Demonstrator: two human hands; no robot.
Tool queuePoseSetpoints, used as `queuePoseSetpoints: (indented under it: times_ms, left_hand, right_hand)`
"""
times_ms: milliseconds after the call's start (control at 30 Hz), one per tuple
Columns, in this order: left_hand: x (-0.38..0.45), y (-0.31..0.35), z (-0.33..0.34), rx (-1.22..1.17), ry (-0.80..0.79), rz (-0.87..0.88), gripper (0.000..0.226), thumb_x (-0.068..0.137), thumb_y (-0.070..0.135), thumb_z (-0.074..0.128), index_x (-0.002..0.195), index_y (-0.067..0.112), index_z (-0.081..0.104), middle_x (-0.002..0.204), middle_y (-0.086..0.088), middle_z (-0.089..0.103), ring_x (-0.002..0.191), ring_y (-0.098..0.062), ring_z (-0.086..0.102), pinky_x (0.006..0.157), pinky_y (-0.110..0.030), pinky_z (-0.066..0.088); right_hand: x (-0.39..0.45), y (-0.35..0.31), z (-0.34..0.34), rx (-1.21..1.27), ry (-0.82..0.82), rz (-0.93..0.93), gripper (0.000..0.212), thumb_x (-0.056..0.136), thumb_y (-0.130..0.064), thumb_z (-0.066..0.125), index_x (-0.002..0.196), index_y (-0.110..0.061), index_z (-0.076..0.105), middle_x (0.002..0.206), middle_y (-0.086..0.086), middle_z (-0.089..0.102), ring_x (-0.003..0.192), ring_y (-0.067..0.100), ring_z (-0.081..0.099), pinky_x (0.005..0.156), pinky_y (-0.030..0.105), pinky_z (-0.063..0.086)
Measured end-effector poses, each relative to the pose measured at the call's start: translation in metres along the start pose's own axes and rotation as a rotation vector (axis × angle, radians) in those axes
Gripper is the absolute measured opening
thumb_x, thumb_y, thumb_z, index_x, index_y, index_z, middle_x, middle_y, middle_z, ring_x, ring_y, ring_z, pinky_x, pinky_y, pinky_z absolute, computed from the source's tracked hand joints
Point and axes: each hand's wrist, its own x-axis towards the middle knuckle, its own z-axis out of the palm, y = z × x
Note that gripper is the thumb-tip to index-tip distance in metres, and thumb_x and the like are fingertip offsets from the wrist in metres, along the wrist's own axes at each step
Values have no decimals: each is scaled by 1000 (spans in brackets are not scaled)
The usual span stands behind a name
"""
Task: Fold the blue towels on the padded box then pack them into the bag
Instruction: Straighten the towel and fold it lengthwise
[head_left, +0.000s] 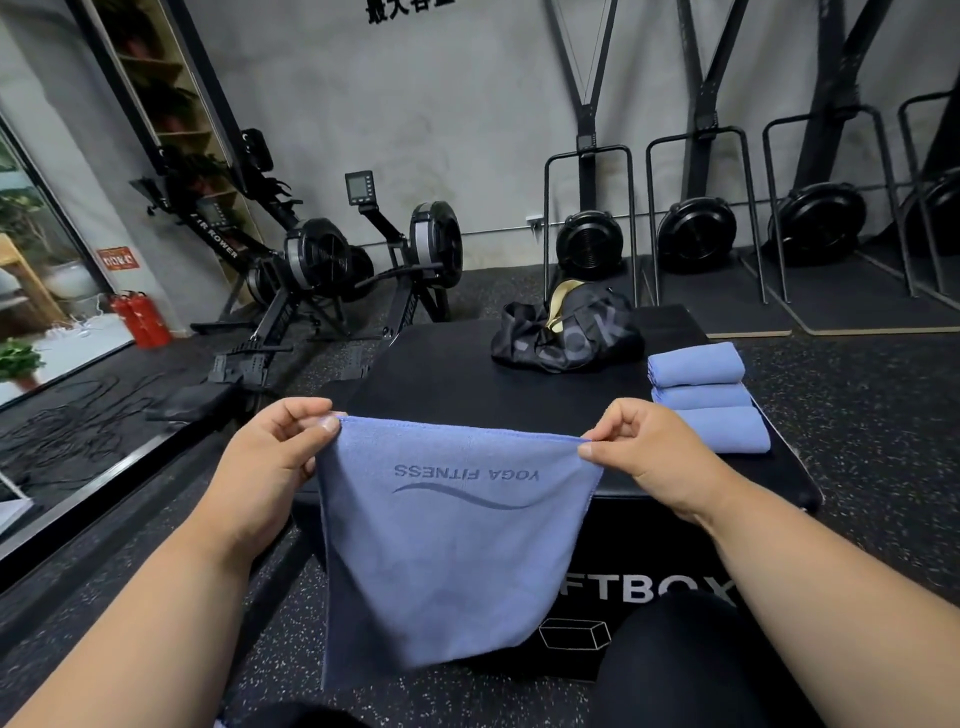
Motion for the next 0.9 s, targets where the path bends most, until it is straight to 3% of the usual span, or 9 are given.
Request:
queuePoseSetpoints:
  times_ms: [133, 333, 400, 567, 667, 900]
  left_hand:
    - [3, -20, 8, 31, 27, -26, 14, 98, 6, 68, 107, 17, 68, 84, 9, 76, 70, -4, 61, 68, -28, 44]
    - [17, -58, 12, 12, 39, -72, 14, 97, 6, 69, 106, 17, 70, 89, 7, 78, 76, -8, 61, 71, -22, 47]
    - [23, -71, 12, -18, 58, -91, 16, 98, 3, 67, 107, 16, 68, 89, 6, 78, 74, -3, 66, 65, -15, 51]
    - [53, -101, 7, -64, 60, -137, 17, 96, 4, 69, 107, 17, 69, 96, -1, 78, 82, -8, 66, 77, -21, 51]
    - [82, -116, 9, -60, 49, -152, 16, 97, 4, 68, 106, 17, 70, 98, -5, 75, 82, -11, 66, 73, -18, 56]
    - [183, -129, 10, -26, 35, -101, 18, 98, 3, 67, 102, 20, 70, 93, 2, 78, 80, -7, 68, 70, -15, 55]
  right_hand:
    - [5, 14, -3, -50, 61, 5, 25, 86, -5, 84, 102, -23, 77, 86, -3, 79, 80, 10, 71, 87, 30, 56]
    - [22, 39, 7, -308, 145, -25, 21, 84, -11, 85, 78, -29, 78, 81, -18, 75, 74, 0, 69, 73, 14, 51]
    - [28, 46, 12, -304, 180, -64, 22, 84, -9, 85, 79, -30, 79, 86, -18, 73, 79, 2, 70, 74, 13, 51]
    - [56, 60, 21, -210, 239, -43, 19, 86, -4, 82, 84, -23, 80, 88, -16, 76, 81, 1, 72, 73, 9, 50]
    - [83, 66, 26, -187, 241, -35, 20, 86, -3, 82, 87, -23, 79, 86, -12, 77, 78, 2, 71, 73, 11, 52]
    - [179, 59, 36, -164, 226, -127, 25, 87, 2, 78, 85, -22, 74, 80, -7, 73, 73, 5, 62, 72, 15, 51]
